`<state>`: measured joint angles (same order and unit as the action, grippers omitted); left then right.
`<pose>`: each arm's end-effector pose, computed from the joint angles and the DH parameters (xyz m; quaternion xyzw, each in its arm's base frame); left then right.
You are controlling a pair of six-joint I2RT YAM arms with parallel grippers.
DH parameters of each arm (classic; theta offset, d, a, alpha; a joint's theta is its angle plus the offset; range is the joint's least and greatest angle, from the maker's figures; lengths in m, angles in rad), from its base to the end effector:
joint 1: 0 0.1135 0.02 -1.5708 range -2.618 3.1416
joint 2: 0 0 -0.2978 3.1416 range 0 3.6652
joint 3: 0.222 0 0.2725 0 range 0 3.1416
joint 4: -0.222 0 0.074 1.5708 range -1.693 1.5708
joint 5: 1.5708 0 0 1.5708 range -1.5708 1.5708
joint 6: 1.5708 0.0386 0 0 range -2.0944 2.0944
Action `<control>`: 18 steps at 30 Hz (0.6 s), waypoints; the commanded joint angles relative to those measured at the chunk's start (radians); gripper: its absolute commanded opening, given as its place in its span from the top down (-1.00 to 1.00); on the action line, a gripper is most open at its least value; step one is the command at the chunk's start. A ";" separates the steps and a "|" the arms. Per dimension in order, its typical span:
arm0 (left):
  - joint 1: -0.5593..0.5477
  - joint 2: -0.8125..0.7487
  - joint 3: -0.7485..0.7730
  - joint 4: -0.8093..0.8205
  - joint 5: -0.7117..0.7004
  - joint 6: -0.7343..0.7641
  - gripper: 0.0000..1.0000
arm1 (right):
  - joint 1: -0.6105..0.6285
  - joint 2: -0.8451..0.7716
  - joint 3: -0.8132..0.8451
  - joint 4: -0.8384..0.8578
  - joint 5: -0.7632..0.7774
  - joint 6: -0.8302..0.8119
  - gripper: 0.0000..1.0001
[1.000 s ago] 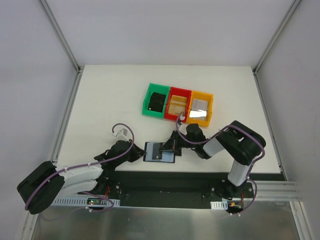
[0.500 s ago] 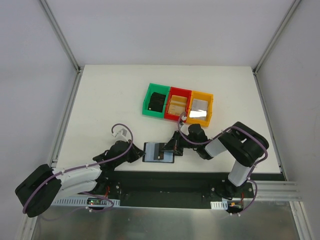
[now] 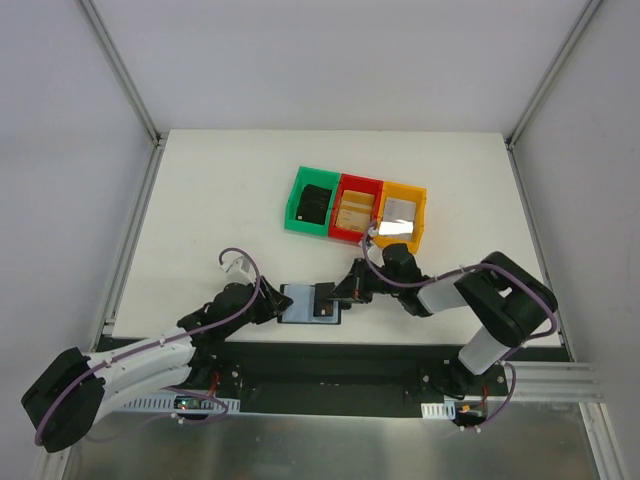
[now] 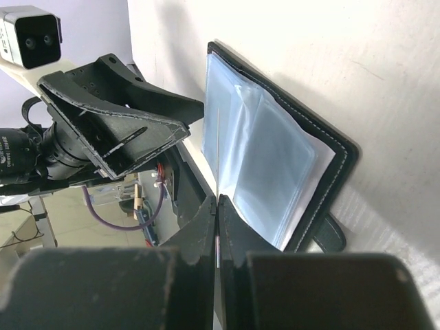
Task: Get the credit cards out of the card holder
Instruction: Remove the credit card from the card holder.
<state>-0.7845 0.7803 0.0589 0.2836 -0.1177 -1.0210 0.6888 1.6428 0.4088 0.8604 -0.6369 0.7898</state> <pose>0.1089 -0.1023 0.1449 -0.1307 0.8327 -0.3898 0.3708 0.2044 0.1980 0.1411 -0.1366 0.7925 0.5517 0.2212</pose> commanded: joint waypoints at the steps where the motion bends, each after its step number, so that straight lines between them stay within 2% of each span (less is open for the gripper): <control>1: 0.002 -0.016 -0.013 -0.053 -0.031 0.050 0.07 | -0.018 -0.081 0.005 -0.086 -0.018 -0.072 0.99; 5: 0.004 -0.049 0.042 -0.122 -0.040 0.090 -0.20 | -0.044 -0.179 0.027 -0.197 -0.024 -0.125 0.99; 6: 0.004 -0.061 0.061 -0.138 -0.045 0.101 -0.65 | -0.049 -0.210 0.047 -0.266 -0.017 -0.173 0.99; 8: 0.002 -0.102 0.088 -0.164 -0.054 0.125 -0.98 | -0.049 -0.293 0.106 -0.493 0.015 -0.291 0.99; 15: 0.002 -0.174 0.177 -0.172 -0.050 0.208 -0.98 | -0.044 -0.445 0.356 -1.050 0.124 -0.607 0.99; 18: 0.005 -0.176 0.208 -0.094 0.028 0.326 -0.98 | -0.015 -0.462 0.459 -1.204 0.181 -0.730 0.99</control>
<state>-0.7845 0.6167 0.1986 0.1207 -0.1398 -0.8467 0.6464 1.2213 0.7410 -0.0078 -0.5411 0.2989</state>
